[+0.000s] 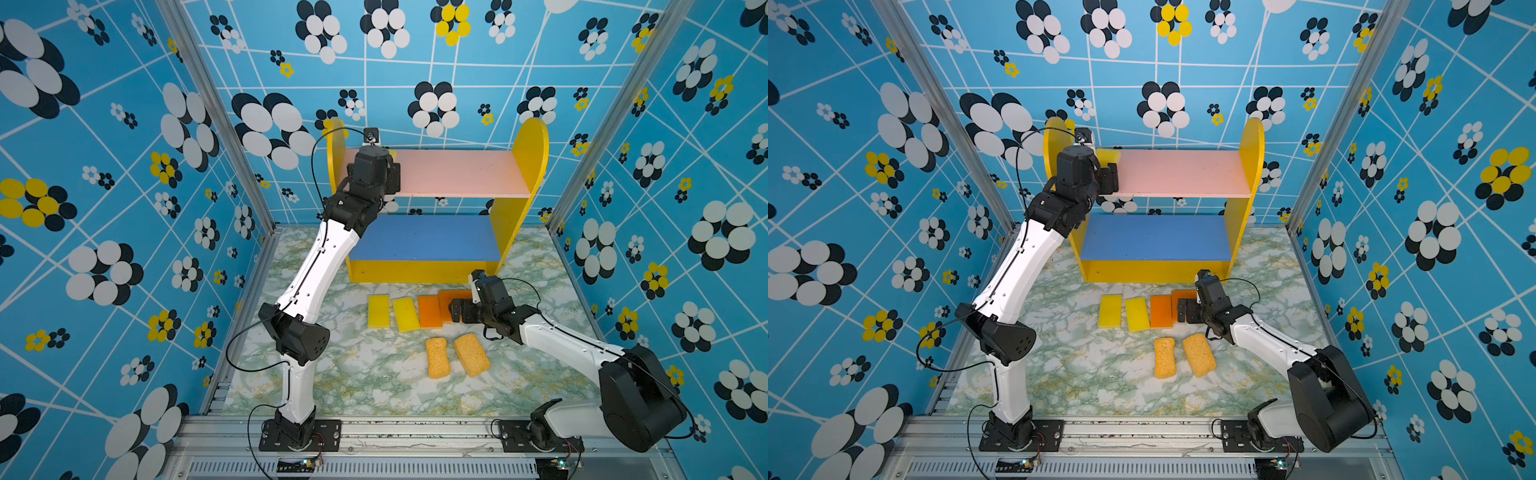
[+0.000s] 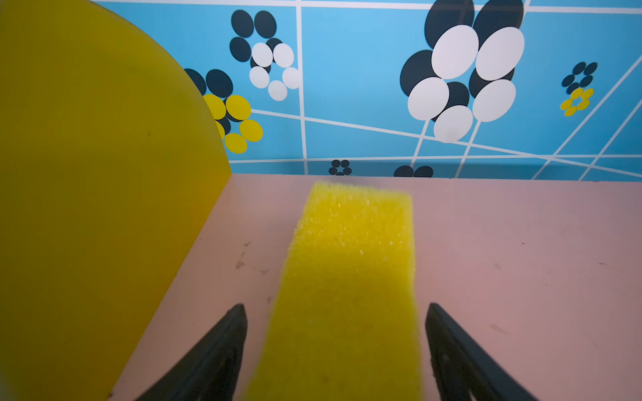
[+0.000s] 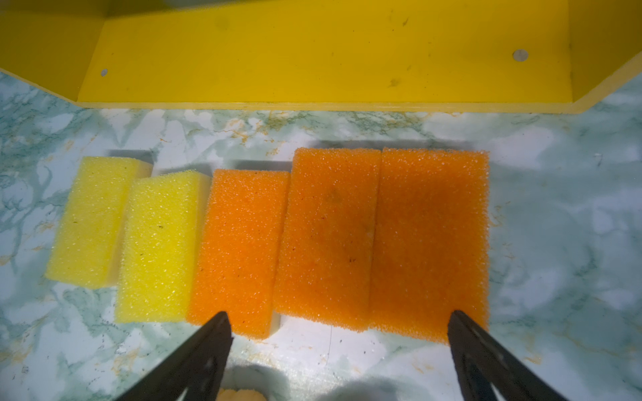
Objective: Arrange cleaning sponges on a shelf
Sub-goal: Place the cleaning sponge on the shelf.
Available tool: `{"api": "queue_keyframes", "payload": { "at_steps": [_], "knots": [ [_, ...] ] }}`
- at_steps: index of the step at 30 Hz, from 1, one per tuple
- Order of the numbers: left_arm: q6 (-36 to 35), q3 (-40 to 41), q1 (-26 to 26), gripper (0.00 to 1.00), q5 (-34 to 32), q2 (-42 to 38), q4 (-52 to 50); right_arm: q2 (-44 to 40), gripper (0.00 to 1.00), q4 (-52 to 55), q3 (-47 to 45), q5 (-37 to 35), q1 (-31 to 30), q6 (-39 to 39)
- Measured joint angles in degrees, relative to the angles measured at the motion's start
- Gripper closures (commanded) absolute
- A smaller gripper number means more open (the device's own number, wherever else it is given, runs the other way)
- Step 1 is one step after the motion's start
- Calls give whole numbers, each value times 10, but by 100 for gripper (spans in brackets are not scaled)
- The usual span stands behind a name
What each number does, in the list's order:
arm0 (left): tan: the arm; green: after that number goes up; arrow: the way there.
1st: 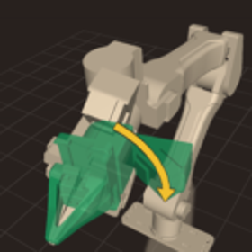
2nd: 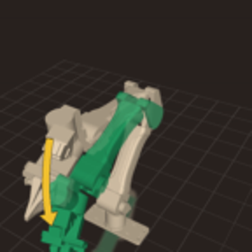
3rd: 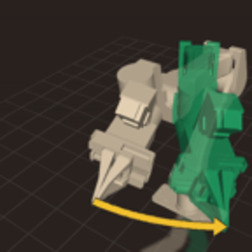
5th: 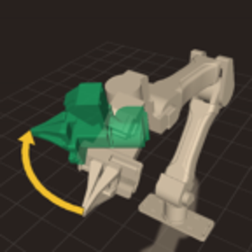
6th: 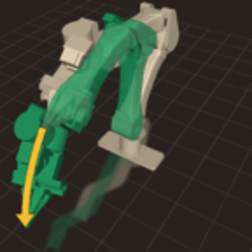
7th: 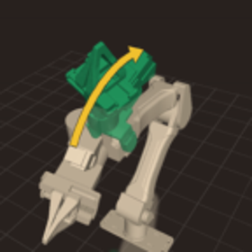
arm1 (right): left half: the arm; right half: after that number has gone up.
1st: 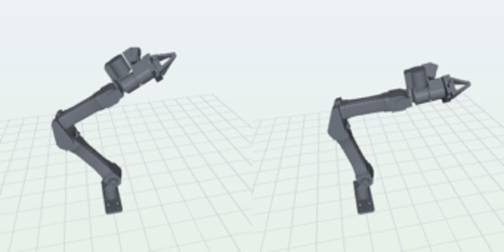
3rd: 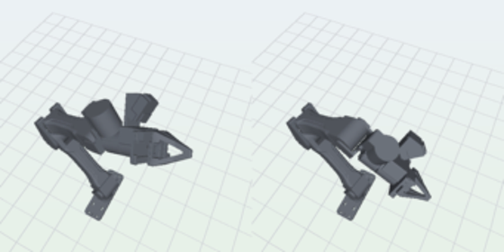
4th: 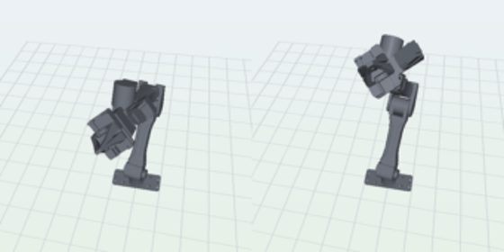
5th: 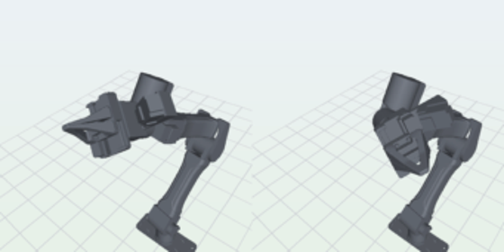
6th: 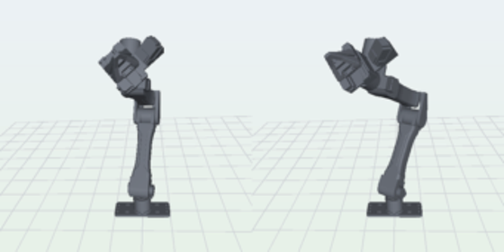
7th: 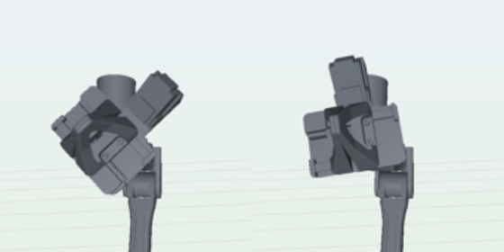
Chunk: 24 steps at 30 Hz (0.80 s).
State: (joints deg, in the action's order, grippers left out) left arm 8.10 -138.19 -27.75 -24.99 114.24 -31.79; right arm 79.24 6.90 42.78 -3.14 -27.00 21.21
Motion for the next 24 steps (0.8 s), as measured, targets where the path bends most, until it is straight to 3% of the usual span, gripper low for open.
{"api": "queue_keyframes", "payload": {
  "at_steps": [10,15,24],
  "knots": [
    [0,0,0,16,-2,0,-4,0,1,0,0,0,0,0],
    [-3,0,-2,6,-1,0,-3,0,1,0,0,0,0,0],
    [-25,58,-23,1,3,-49,29,0,1,0,0,-5,0,0]
  ]
}}
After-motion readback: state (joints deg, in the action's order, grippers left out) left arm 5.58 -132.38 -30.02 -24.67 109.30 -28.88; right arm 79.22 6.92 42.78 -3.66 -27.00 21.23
